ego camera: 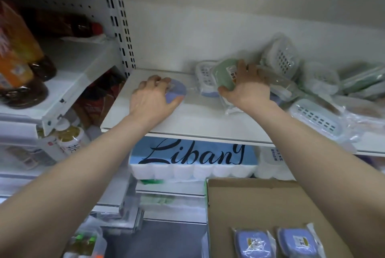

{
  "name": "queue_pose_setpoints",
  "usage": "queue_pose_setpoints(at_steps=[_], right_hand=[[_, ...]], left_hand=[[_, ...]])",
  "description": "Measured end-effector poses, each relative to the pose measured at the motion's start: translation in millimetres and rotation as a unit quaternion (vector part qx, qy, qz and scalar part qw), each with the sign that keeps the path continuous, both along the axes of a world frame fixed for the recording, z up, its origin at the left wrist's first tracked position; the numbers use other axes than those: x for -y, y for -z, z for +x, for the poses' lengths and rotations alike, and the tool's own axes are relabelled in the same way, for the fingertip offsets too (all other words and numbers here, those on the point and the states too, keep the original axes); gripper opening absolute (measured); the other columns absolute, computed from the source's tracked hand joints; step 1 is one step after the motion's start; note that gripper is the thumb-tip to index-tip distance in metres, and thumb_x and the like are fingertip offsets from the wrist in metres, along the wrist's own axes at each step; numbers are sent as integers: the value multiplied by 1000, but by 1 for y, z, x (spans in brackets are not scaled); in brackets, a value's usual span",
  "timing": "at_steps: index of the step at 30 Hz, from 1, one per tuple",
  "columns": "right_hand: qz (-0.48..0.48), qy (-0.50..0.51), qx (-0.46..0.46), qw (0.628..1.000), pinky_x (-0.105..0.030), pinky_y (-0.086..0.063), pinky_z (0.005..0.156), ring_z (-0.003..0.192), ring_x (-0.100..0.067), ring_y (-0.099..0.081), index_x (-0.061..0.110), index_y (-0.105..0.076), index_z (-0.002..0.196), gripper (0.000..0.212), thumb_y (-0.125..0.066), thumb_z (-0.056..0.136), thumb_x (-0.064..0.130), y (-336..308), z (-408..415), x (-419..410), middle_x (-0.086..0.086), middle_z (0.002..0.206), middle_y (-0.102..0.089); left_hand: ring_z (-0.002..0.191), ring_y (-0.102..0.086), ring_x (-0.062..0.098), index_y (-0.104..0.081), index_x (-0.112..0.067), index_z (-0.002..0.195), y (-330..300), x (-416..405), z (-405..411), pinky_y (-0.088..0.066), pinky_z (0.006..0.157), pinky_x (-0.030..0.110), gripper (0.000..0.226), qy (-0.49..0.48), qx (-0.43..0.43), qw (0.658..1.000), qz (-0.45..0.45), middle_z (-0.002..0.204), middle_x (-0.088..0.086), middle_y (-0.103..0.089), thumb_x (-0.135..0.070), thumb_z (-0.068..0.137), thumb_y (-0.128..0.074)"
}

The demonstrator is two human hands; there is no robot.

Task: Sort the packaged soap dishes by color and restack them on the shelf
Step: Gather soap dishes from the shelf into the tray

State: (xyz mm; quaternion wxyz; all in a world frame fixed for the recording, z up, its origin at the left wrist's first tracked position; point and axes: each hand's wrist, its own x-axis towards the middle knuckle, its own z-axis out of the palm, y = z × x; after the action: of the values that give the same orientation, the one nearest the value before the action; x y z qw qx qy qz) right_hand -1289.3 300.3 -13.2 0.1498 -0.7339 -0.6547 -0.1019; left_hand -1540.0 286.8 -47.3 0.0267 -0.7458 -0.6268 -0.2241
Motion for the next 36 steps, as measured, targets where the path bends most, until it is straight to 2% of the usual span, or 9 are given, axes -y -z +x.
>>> queue_pose_setpoints(at_steps=[3,7,12,16,20,25,30,36], right_hand=[[-8,-14,0,1000,-44,-43,92,123,-41,-45,9,-21,151,95,-66,79,52,-3,-2,0,-22,135,-43],[30,-48,-3,998,-45,-46,84,115,-42,-50,9,-24,151,94,-68,76,47,-6,3,10,-22,129,-47],[52,-99,15,994,-43,-48,76,105,-41,-56,11,-27,149,91,-64,77,53,-13,17,44,-21,124,-52],[74,-153,19,985,-43,-45,81,108,-38,-51,13,-31,148,89,-63,75,53,-8,40,84,-19,122,-51],[59,-199,7,978,-46,-42,93,117,-36,-45,15,-27,151,89,-61,77,53,-1,74,132,-17,129,-46],[48,-232,7,972,-44,-42,86,109,-35,-47,14,-29,150,89,-63,77,52,29,125,195,-16,125,-47],[17,-250,16,968,-47,-46,82,103,-37,-50,14,-34,147,90,-63,72,51,94,175,244,-16,120,-49],[-150,-223,27,963,-46,-47,86,108,-35,-52,17,-26,151,91,-66,75,49,192,246,285,-15,128,-48]], left_hand=[[111,-52,40,-42,-16,141,10,-2,2,-46,87,44,77,-18,-44,999,-23,133,18,-49,-62,82,-60],[105,-53,41,-47,-10,136,13,5,10,-44,85,43,69,-40,-3,999,-5,122,22,-55,-52,83,-62],[106,-51,40,-43,-16,137,7,40,25,-44,88,45,68,-43,44,998,25,126,17,-52,-38,76,-65],[108,-50,38,-42,-16,136,8,87,44,-44,89,45,69,-49,72,994,58,125,14,-51,-38,76,-67],[106,-52,36,-44,-15,134,13,141,73,-44,91,43,67,-59,81,991,90,126,12,-50,-40,77,-68],[115,-49,32,-47,-9,131,44,206,118,-43,96,42,66,-25,84,990,108,126,13,-52,-37,75,-67],[115,-50,32,-47,-9,132,107,259,166,-43,97,43,69,-9,88,996,13,126,13,-51,-41,74,-65],[110,-54,34,-48,-16,134,188,296,215,-47,93,43,72,44,39,989,-139,128,11,-51,-46,71,-64]])
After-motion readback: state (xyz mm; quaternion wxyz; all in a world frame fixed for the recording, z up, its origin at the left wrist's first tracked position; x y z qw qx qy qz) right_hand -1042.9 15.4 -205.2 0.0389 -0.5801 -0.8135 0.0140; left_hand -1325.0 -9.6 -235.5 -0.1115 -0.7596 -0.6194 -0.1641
